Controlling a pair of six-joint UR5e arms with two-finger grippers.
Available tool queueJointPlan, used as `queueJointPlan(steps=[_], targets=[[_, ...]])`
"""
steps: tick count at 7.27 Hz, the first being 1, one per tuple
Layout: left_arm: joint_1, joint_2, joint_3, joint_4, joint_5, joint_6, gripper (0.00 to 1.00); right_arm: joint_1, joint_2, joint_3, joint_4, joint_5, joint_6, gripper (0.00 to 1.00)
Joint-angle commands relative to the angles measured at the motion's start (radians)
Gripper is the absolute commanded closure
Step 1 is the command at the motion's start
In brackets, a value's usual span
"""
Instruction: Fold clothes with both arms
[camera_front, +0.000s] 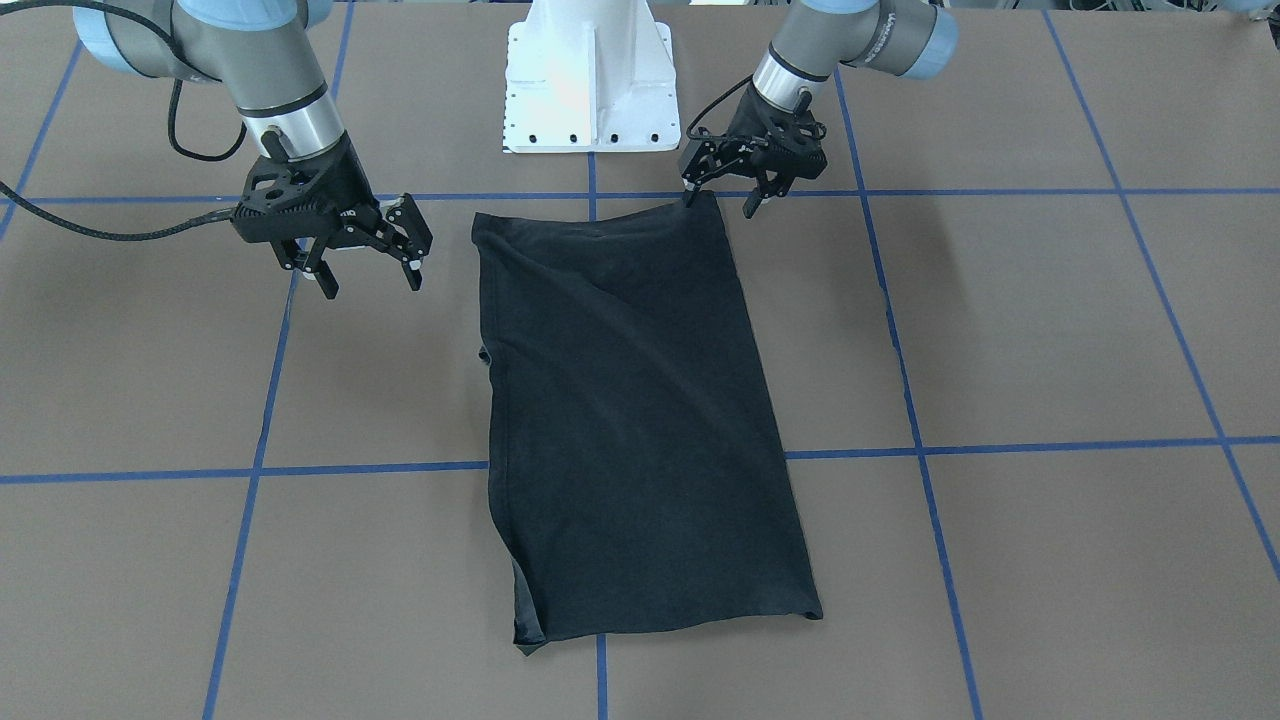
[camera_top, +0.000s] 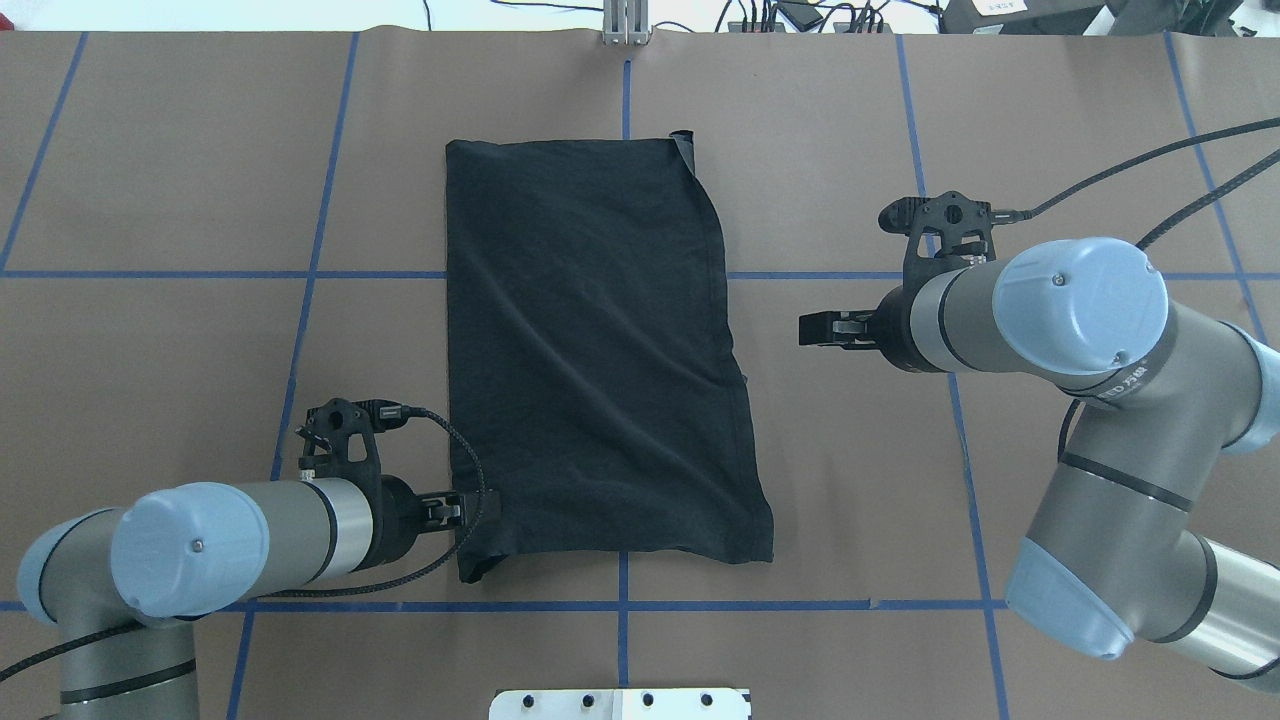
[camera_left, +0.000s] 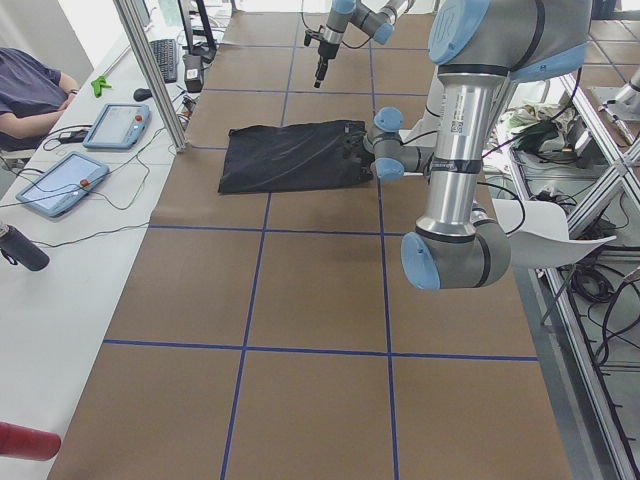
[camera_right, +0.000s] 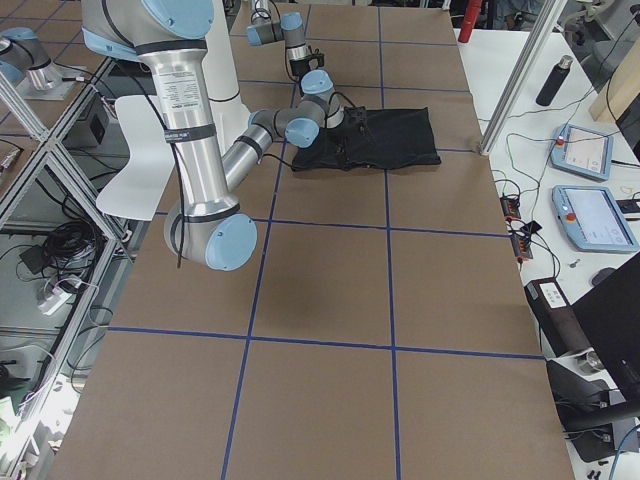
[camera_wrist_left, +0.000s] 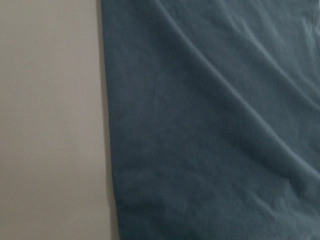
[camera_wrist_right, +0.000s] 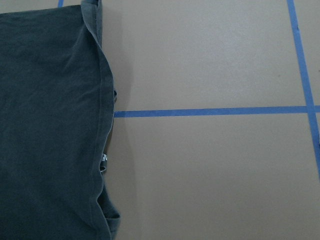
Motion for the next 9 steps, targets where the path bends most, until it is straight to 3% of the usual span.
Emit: queueJointPlan(steps=[1,7,8,9], targets=[[0.007,-0.003,0.006,0.000,0.001,-0.025,0.20,0.000,0.001,0.000,0.000,0.000,0.000,0.00],[0.063,-0.005,0.032,0.000,0.001,-0.040,0.24,0.000,0.000,0.000,0.000,-0.008,0.000,0.00],[0.068,-0.006,0.039,0.000,0.001,-0.049,0.32,0.000,0.000,0.000,0.000,-0.013,-0.001,0.00],[0.071,-0.008,0.039,0.000,0.001,-0.072,0.49,0.000,0.000,0.000,0.000,-0.014,-0.002,0.00]])
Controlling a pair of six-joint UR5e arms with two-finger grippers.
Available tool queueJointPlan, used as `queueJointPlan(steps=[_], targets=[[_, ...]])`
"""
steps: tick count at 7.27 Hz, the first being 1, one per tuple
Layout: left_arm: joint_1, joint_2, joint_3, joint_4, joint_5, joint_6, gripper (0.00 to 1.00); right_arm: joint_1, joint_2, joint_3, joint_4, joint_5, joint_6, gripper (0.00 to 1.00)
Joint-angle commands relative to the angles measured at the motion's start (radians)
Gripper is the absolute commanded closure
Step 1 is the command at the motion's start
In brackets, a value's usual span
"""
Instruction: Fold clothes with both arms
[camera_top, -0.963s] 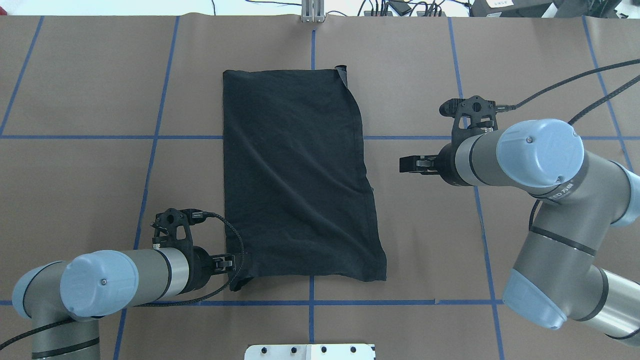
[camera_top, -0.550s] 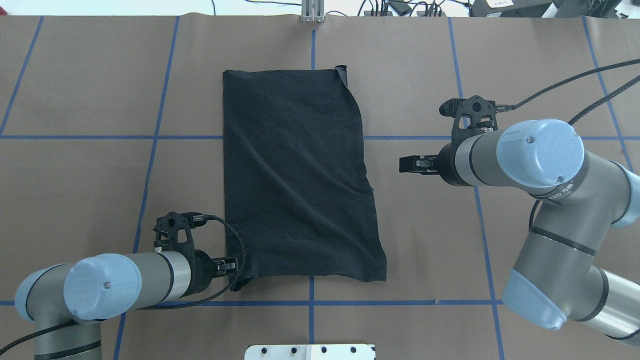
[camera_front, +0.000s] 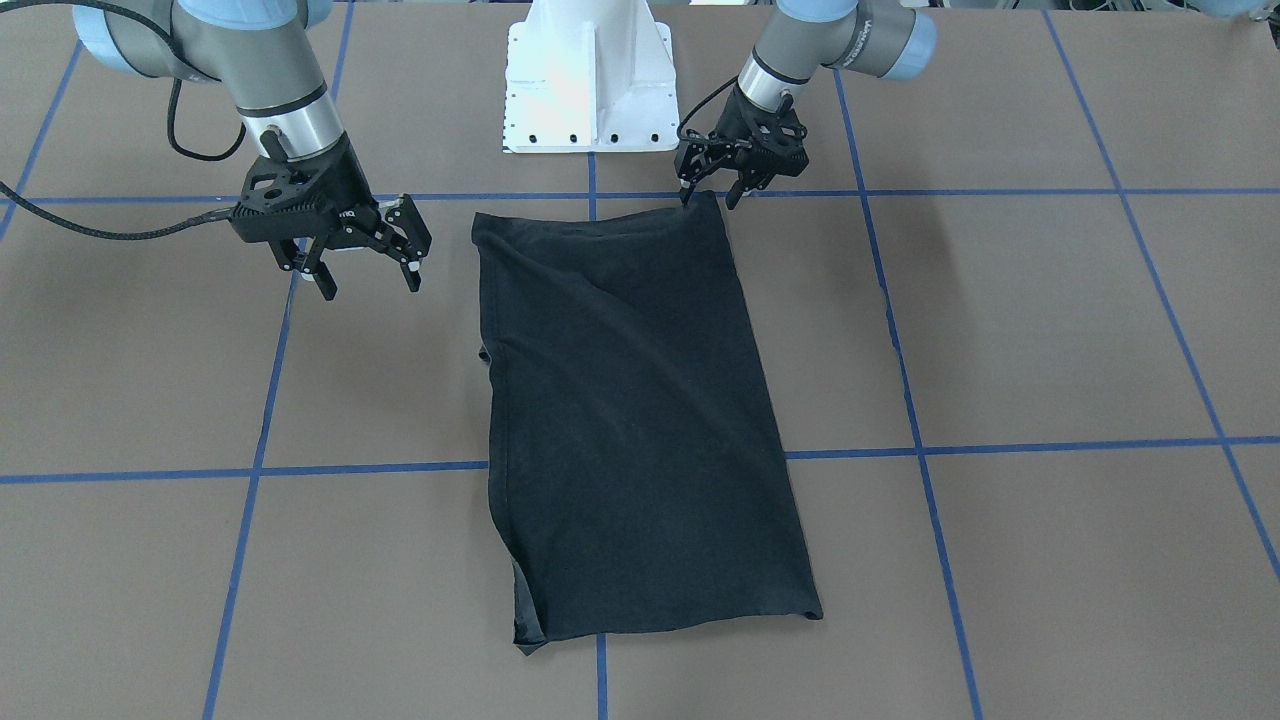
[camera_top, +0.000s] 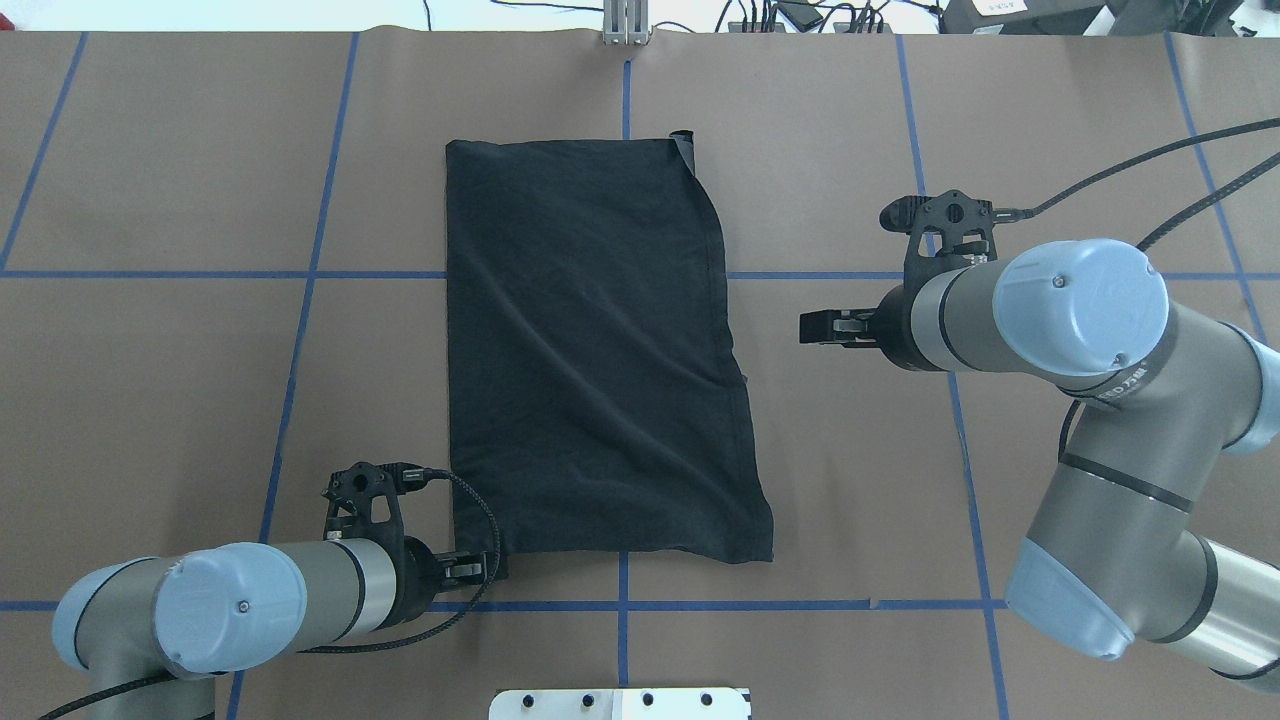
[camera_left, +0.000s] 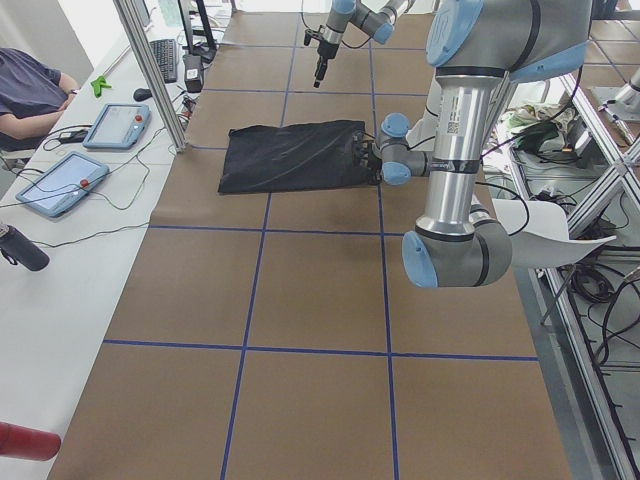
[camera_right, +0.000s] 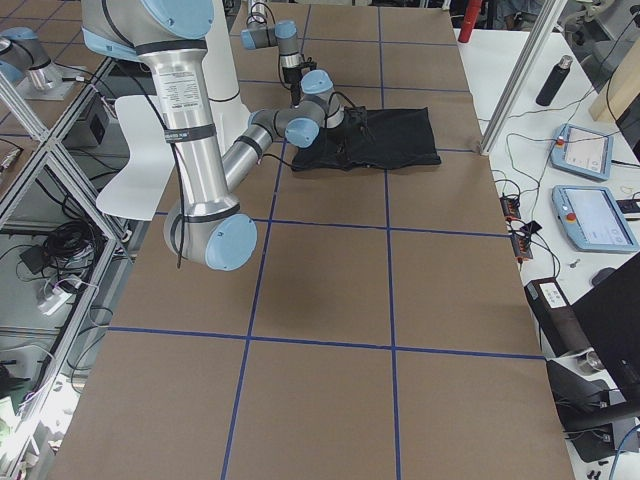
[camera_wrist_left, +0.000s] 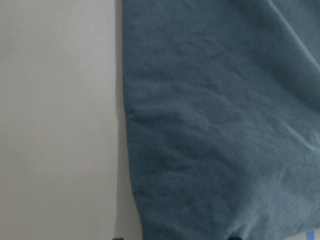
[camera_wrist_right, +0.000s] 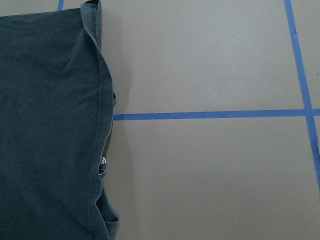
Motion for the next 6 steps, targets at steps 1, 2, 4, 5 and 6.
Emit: queueJointPlan(steps=[1,2,4,5,6], targets=[[0.005,-0.003,0.002,0.002,0.000,-0.023,0.68,-0.002,0.000,0.000,0.000,-0.003,0.001,0.00],[0.005,-0.003,0.002,0.000,0.000,-0.023,0.77,-0.003,0.000,0.000,0.000,-0.003,0.000,0.00],[0.004,-0.002,0.002,0.002,0.000,-0.023,0.78,-0.006,0.002,0.000,0.000,-0.004,0.000,0.00],[0.004,-0.003,0.002,0.002,0.000,-0.023,0.85,-0.009,0.002,0.000,0.000,-0.004,0.001,0.00],[0.001,-0.002,0.002,0.002,0.000,-0.023,1.00,-0.018,0.009,0.000,0.000,-0.006,0.001,0.00]])
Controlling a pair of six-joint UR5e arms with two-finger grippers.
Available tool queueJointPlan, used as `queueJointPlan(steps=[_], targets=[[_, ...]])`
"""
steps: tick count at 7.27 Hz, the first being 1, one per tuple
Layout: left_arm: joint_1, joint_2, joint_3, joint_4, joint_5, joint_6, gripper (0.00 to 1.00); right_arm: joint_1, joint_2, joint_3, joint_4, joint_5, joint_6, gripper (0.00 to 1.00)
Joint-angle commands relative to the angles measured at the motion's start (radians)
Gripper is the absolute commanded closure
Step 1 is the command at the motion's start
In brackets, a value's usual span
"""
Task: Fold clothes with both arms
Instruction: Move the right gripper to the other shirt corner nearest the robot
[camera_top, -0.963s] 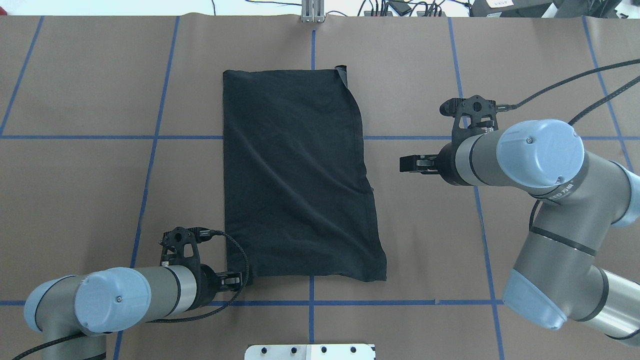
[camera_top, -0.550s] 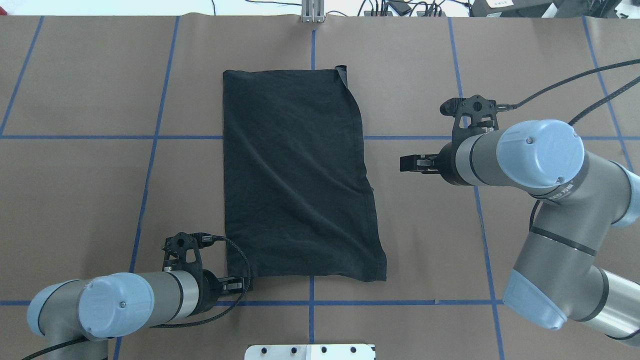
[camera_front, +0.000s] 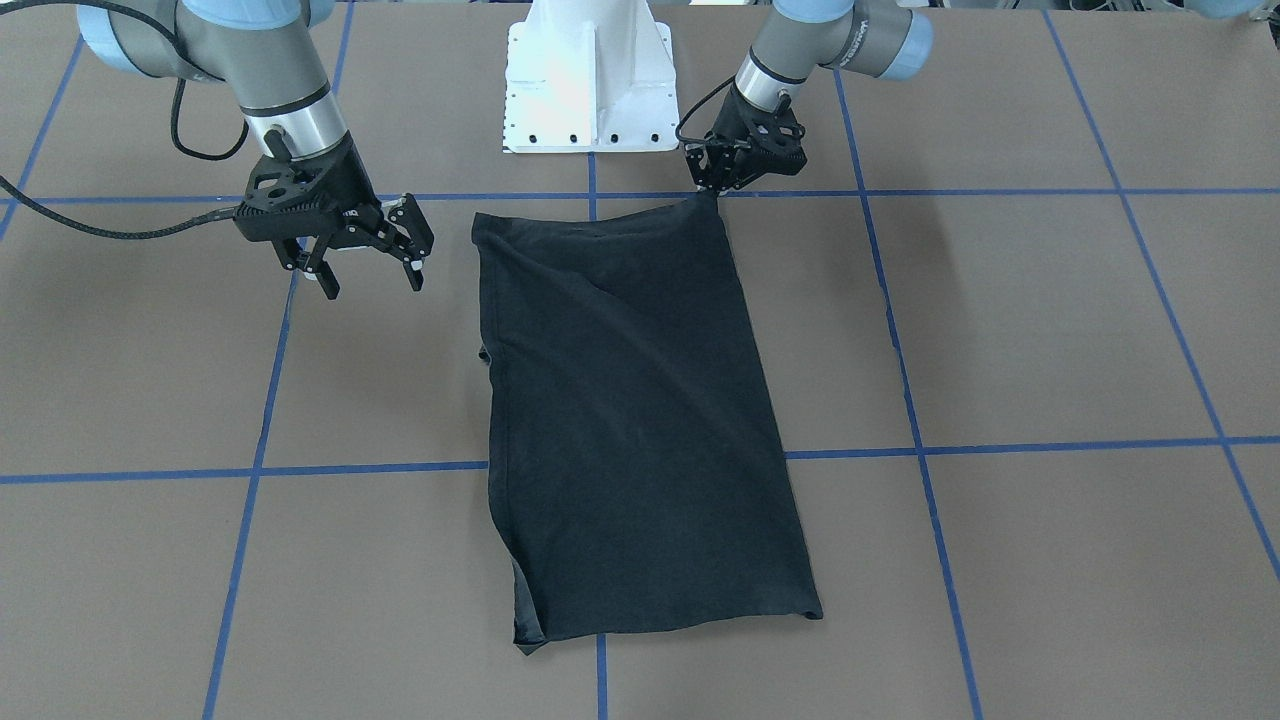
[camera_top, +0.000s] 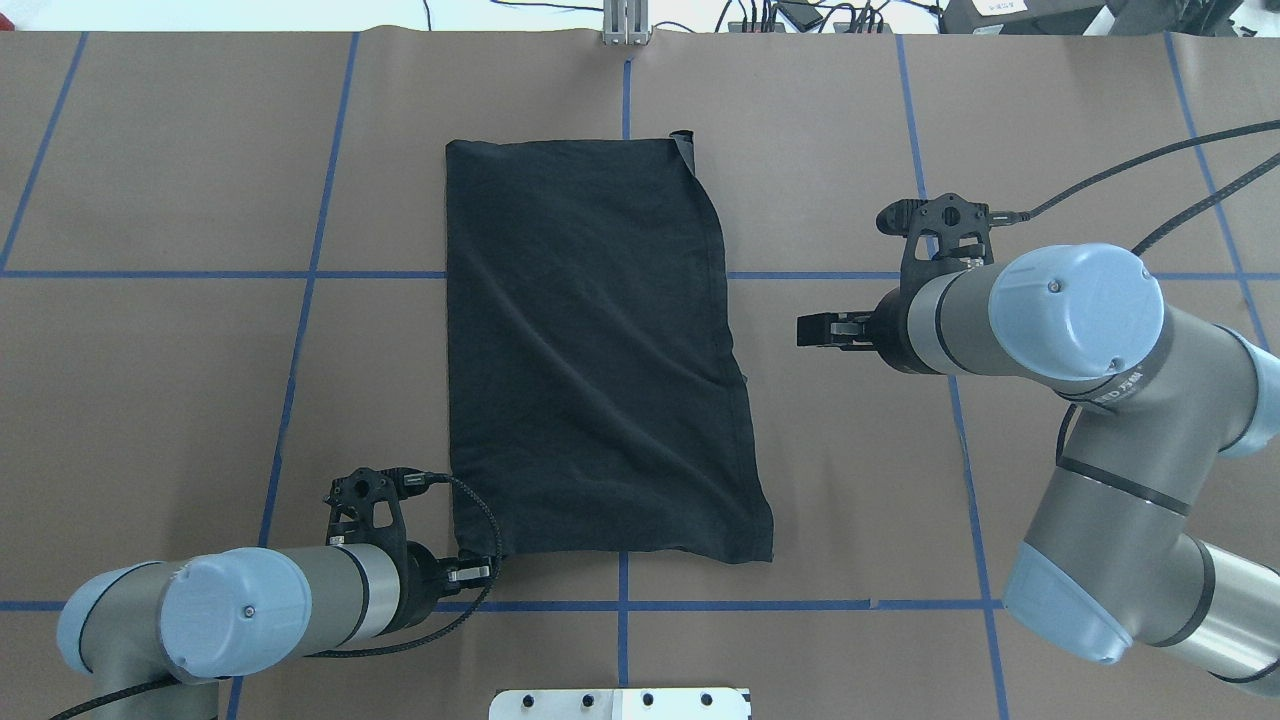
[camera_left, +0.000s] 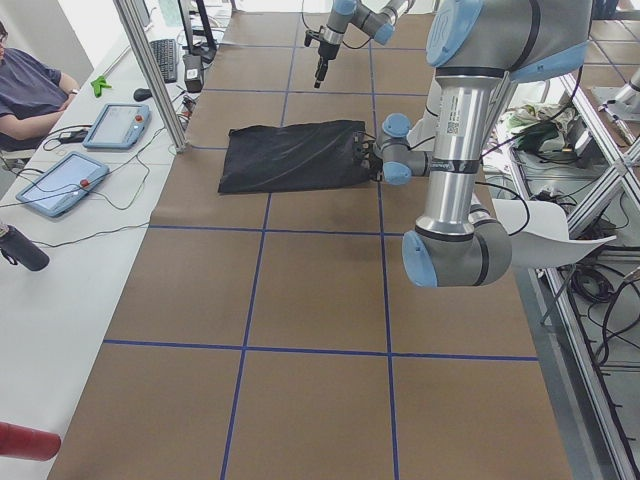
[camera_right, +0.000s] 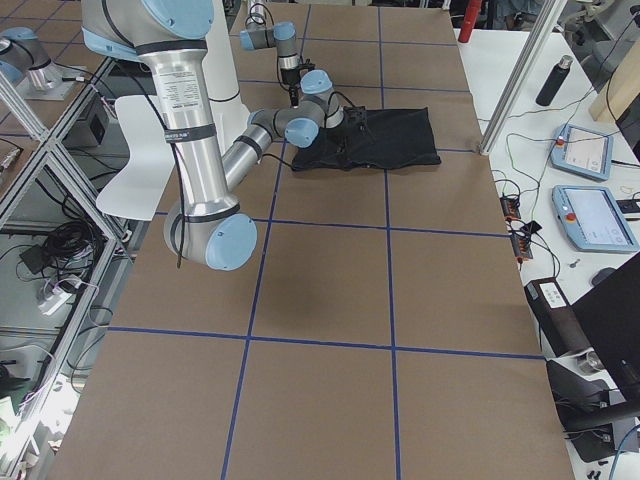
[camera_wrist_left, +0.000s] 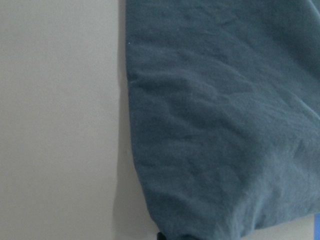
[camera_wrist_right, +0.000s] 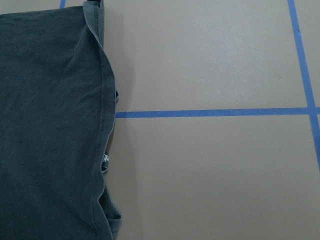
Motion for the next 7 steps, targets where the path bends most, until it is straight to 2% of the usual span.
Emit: queueJointPlan(steps=[1,2,4,6,7], targets=[[-0.004,0.001,0.000,0.000,0.000,0.000,1.00,-0.030,0.015,0.000,0.000,-0.018,0.008,0.00],[-0.004,0.001,0.000,0.000,0.000,0.000,1.00,-0.051,0.044,0.000,0.000,-0.023,0.087,0.00],[-0.004,0.001,-0.002,0.000,-0.002,0.000,1.00,-0.175,0.072,-0.003,-0.012,-0.125,0.225,0.00],[-0.004,0.001,-0.002,0.000,0.000,-0.002,1.00,-0.281,0.087,-0.021,-0.020,-0.185,0.438,0.04],[-0.004,0.001,-0.002,0.000,0.000,-0.002,1.00,-0.341,0.122,-0.047,-0.047,-0.274,0.571,0.04]])
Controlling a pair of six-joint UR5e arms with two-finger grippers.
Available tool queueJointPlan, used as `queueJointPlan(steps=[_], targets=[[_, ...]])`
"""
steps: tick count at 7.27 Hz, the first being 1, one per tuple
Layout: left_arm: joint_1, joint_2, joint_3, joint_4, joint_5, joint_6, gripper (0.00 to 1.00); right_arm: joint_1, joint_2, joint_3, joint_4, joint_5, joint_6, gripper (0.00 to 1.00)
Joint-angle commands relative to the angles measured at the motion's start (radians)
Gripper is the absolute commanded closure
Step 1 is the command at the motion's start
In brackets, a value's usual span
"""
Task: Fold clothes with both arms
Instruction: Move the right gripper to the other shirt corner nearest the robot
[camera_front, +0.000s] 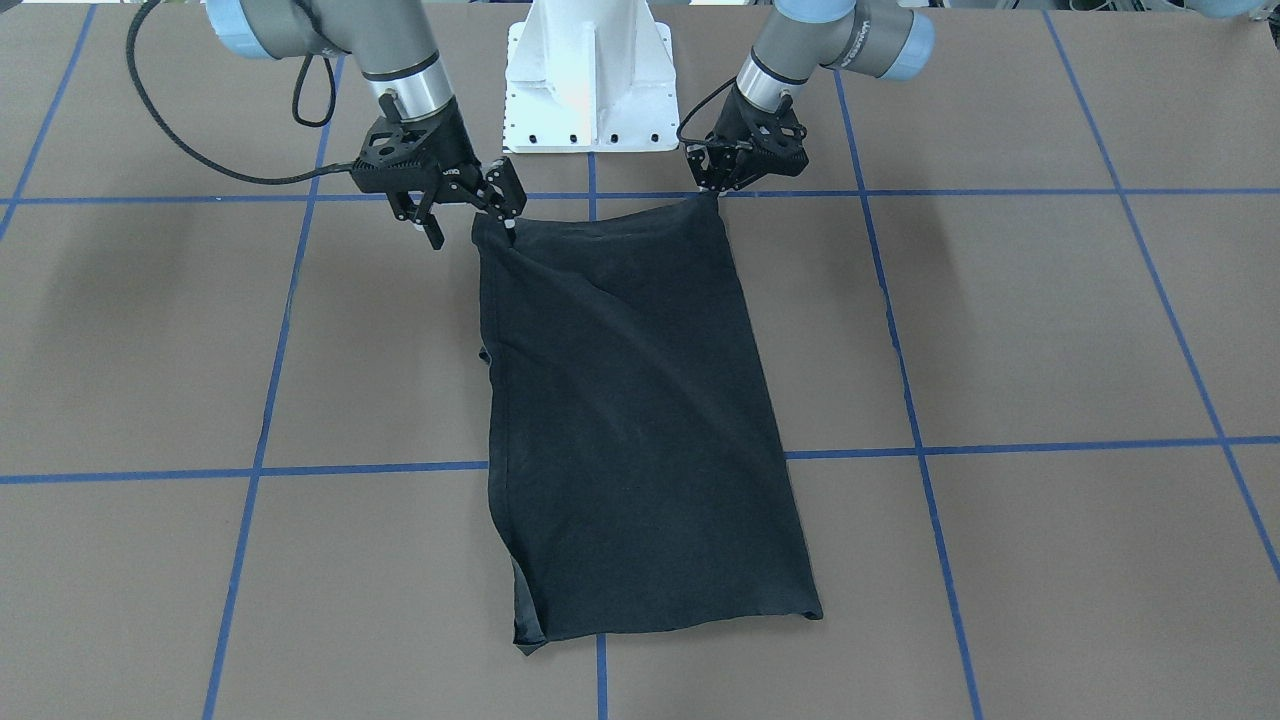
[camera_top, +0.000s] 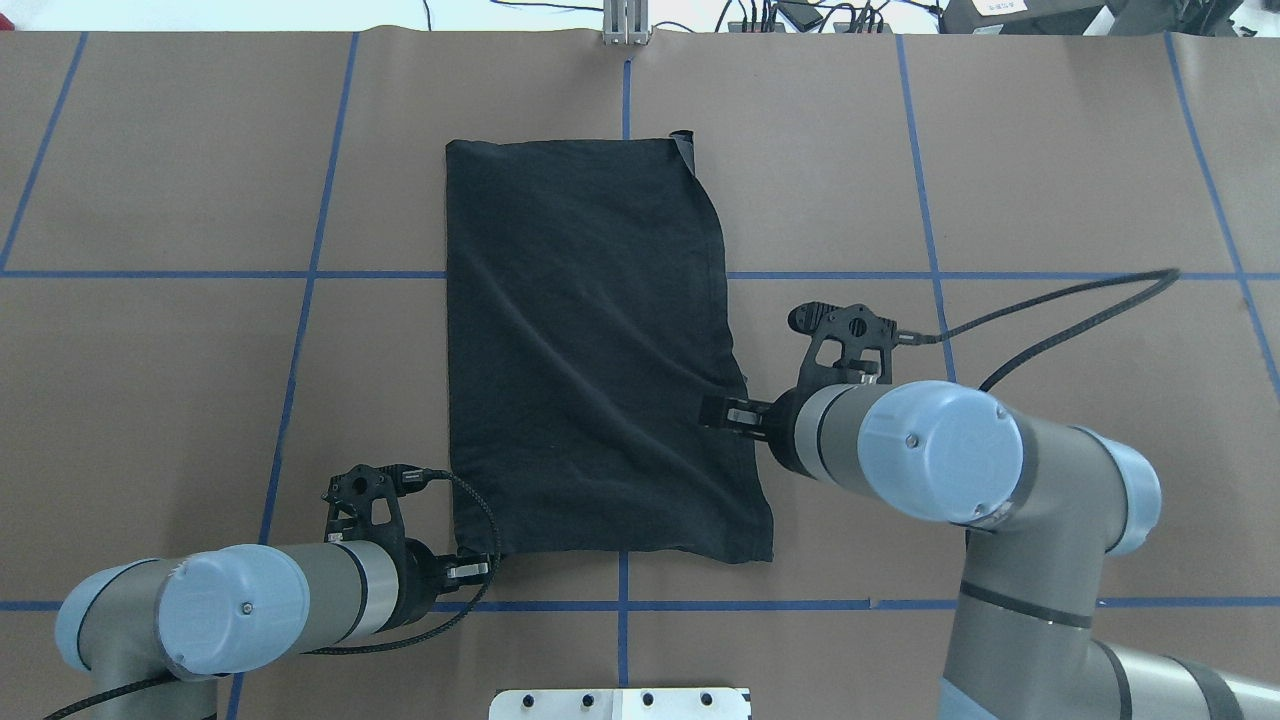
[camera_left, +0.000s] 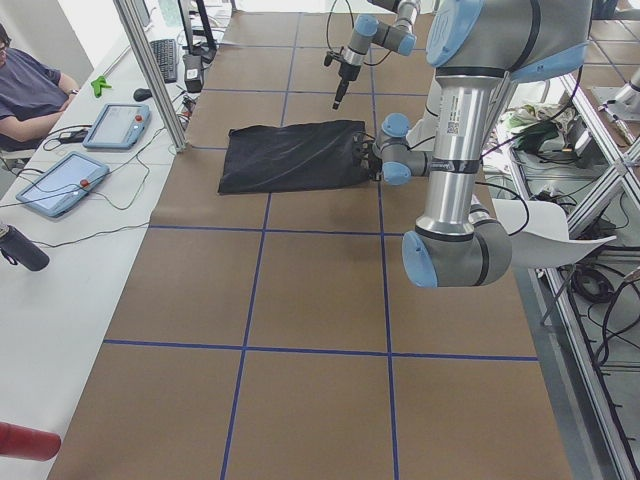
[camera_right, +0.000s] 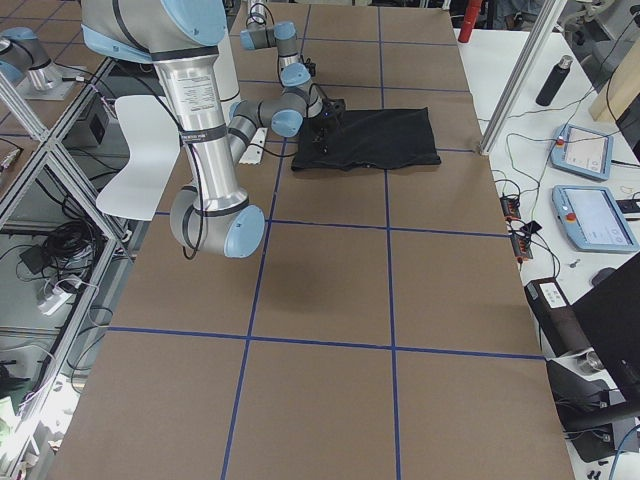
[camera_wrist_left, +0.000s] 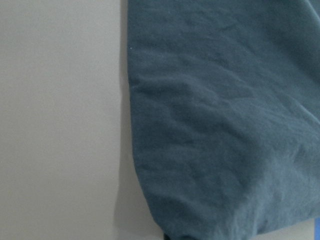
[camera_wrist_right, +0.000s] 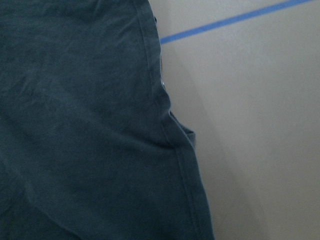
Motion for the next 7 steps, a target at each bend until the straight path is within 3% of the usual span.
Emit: queueJointPlan(steps=[1,3,7], targets=[[0.000,0.000,-0.002,0.000,0.001,-0.002,1.00,-0.116,0.076,-0.079,-0.045,-0.133,0.194,0.04],[-0.003,0.000,-0.005,-0.002,0.001,-0.002,1.00,-0.150,0.130,-0.179,-0.043,-0.178,0.223,0.04],[-0.002,0.000,-0.008,-0.002,0.001,-0.002,1.00,-0.159,0.118,-0.190,-0.049,-0.193,0.211,0.03]])
